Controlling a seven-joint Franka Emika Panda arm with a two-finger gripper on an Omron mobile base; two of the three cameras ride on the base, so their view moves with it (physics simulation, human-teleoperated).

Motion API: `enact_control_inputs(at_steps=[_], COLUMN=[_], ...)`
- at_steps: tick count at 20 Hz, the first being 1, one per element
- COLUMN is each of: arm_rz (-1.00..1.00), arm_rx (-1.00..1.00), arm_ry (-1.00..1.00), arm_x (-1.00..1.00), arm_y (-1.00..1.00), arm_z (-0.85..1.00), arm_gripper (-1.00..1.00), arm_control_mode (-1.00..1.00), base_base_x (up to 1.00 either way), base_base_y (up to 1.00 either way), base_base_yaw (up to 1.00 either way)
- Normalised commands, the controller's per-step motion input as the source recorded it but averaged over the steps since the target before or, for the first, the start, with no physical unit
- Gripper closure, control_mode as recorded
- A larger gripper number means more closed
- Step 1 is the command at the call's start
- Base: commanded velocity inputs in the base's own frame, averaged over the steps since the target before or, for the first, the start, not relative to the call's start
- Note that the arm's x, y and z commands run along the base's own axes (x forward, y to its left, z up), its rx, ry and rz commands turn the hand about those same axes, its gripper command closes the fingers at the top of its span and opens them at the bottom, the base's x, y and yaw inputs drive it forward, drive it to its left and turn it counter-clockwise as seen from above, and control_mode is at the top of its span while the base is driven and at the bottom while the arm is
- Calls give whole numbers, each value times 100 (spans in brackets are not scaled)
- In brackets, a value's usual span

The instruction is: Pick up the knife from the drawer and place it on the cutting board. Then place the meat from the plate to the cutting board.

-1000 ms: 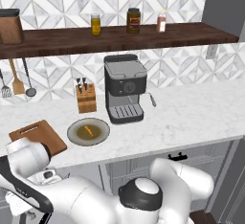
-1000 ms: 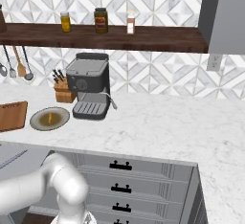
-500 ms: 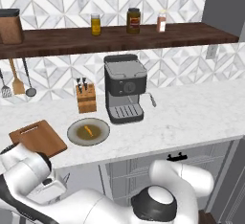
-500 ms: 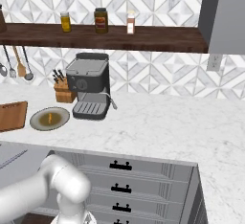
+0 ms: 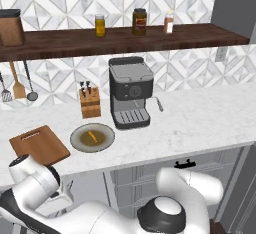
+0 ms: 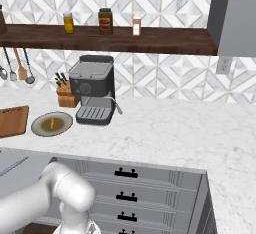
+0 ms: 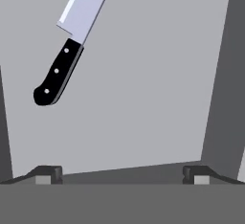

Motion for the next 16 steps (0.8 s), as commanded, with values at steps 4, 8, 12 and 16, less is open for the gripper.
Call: enact_control_inputs(at_steps=[4, 8, 12, 16], arm_rz=[-3, -2, -1, -1], arm_rx=[4, 1, 0, 0], arm_ry=[-1, 0, 0, 0], arm_x=[5, 12, 9, 1], arm_y=[0, 0, 0, 0], arm_z=[-21, -18, -19, -20], arm_gripper=[-100, -100, -100, -100], arm_control_mode=[-100, -100, -100, -100], base_base_x=[0, 0, 0, 0], base_base_y=[0, 0, 0, 0], base_base_yaw=[0, 0, 0, 0])
